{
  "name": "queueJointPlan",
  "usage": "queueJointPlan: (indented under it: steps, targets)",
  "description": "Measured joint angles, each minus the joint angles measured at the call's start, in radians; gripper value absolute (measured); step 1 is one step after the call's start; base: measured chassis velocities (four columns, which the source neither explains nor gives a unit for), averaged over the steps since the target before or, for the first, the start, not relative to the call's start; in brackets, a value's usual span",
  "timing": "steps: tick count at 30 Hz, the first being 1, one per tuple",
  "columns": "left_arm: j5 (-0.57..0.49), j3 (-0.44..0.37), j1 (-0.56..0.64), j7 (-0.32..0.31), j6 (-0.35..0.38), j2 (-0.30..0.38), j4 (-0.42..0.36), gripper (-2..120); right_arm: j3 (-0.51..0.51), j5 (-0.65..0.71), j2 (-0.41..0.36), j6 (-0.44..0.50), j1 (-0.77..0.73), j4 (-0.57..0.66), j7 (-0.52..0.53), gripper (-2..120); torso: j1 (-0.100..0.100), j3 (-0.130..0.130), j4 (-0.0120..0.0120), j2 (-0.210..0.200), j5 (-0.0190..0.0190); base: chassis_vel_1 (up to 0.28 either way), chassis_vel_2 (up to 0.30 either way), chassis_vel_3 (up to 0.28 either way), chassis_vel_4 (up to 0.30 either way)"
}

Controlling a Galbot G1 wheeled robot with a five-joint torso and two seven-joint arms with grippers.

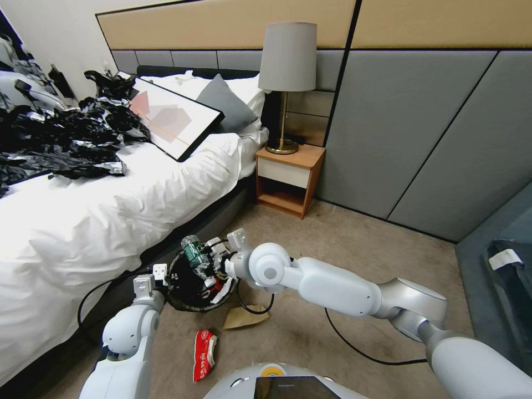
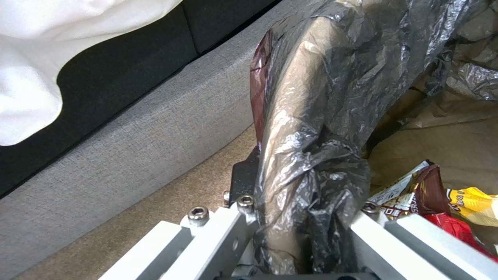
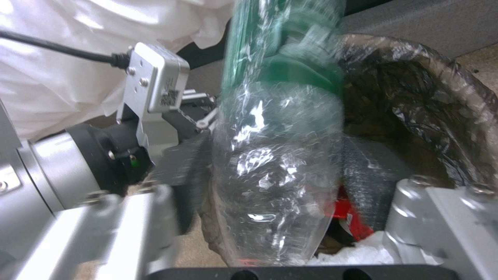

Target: Pick up the trash bin, then pick up the garbage from the floor and place it into the trash bin.

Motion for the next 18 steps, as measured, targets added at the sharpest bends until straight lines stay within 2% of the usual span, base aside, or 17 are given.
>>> queueJointPlan:
  steps: [2,3,5,7,9,10,18]
  targets:
    - [0.0,0.0,0.0,0.0,0.0,-0.001,0.001,0,0.001,0.001,0.001,0.001,0.0,-0.001,0.0,67,0.0,0.0,0.0,0.0,0.0,0.0,0.0,0.0,0.0]
    - [0.0,0.0,0.0,0.0,-0.001,-0.001,0.002,0,0.003,0.003,0.003,0.002,0.001,-0.003,0.0,75,0.0,0.0,0.0,0.0,0.0,0.0,0.0,0.0,0.0]
    - [0.0,0.0,0.0,0.001,-0.001,-0.001,0.003,0,0.005,0.005,0.005,0.003,0.001,-0.004,0.0,78,0.0,0.0,0.0,0.0,0.0,0.0,0.0,0.0,0.0]
    - [0.001,0.0,0.0,0.001,-0.003,-0.001,0.004,0,0.006,0.009,0.005,0.003,0.003,-0.004,0.0,88,0.0,0.0,0.0,0.0,0.0,0.0,0.0,0.0,0.0]
    - [0.001,0.0,0.0,0.001,-0.003,-0.001,0.005,0,0.006,0.01,0.005,0.003,0.003,-0.005,0.0,89,0.0,0.0,0.0,0.0,0.0,0.0,0.0,0.0,0.0]
    - [0.001,0.0,-0.001,0.001,-0.003,-0.001,0.005,0,0.008,0.012,0.005,0.003,0.004,-0.006,0.0,98,0.0,0.0,0.0,0.0,0.0,0.0,0.0,0.0,0.0]
    - [0.005,0.0,-0.001,0.004,-0.009,0.0,0.005,0,0.033,0.0,0.0,0.004,-0.005,-0.006,0.004,100,0.0,0.0,0.0001,0.0,0.0001,0.0,0.0,0.0,0.0]
